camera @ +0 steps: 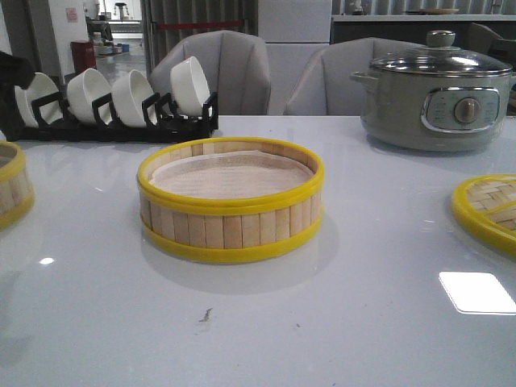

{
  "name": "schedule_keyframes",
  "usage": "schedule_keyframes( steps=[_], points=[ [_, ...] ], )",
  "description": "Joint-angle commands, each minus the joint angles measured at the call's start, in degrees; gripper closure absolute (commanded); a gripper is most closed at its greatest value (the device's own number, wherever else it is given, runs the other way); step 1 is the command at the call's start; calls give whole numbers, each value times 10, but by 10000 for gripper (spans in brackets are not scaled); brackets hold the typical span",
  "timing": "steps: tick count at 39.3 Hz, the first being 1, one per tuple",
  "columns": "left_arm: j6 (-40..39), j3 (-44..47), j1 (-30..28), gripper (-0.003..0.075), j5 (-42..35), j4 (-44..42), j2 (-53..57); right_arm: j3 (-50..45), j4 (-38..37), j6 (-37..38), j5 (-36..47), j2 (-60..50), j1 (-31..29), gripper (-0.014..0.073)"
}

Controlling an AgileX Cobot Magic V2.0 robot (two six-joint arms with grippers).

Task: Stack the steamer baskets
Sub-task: 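Grasp the rim of the steamer basket near the left gripper and lift it, then move the held basket over the centre basket and lower it on top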

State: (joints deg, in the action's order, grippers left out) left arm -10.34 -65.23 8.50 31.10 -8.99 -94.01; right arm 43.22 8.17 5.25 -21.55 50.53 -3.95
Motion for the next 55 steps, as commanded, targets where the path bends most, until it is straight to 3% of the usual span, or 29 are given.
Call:
schedule_keyframes(
  steps=[1, 21, 24, 30, 32, 41, 55],
  points=[
    [-7, -19, -1, 247, -52, 3, -9, 22, 4, -7, 41, -4, -1, 202],
    [-15, -19, -1, 269, -85, 3, -96, 22, 4, -7, 41, -4, -1, 202],
    [-16, -21, -1, 346, -87, 3, -96, 22, 4, -7, 42, -4, -1, 202],
    [-16, -43, -1, 650, -74, 3, -96, 22, 4, -7, 42, -4, -1, 202],
    [-16, -55, 0, 612, -64, 4, -96, 22, 4, -7, 42, -4, -1, 202],
    [-16, -147, 43, 634, 20, 0, -81, 22, 4, -7, 43, -4, -1, 202],
    [-11, -317, 226, 634, 79, -3, -69, 22, 4, -7, 44, -4, -1, 202]
  ],
)
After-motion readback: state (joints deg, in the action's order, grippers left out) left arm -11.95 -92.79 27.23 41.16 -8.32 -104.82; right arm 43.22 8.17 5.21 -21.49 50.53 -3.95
